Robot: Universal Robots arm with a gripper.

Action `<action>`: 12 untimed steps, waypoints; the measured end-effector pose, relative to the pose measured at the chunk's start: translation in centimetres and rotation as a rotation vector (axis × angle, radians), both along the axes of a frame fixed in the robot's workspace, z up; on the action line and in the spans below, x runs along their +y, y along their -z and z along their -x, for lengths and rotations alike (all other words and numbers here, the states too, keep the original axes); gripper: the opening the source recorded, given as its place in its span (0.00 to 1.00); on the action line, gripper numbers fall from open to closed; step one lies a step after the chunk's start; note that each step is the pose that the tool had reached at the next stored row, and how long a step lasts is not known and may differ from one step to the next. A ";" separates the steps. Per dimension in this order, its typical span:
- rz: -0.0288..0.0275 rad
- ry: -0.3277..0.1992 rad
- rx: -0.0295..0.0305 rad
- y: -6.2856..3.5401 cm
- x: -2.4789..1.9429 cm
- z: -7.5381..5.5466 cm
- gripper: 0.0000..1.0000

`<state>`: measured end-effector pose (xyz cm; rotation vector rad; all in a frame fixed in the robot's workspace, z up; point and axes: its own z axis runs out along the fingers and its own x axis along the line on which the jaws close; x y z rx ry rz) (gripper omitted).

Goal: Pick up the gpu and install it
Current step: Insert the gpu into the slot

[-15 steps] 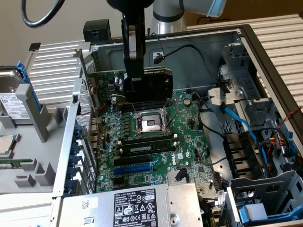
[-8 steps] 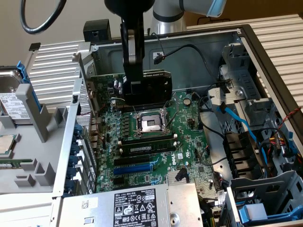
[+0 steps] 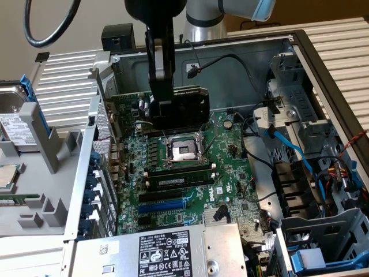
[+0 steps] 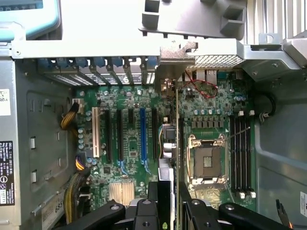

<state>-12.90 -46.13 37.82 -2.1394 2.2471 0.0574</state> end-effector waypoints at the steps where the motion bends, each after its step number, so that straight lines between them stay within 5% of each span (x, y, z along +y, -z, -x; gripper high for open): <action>1: -0.0001 0.000 -0.0001 0.01 0.00 0.0 0.27; 12: 0.0000 -0.007 -0.0079 0.73 -0.31 0.2 0.27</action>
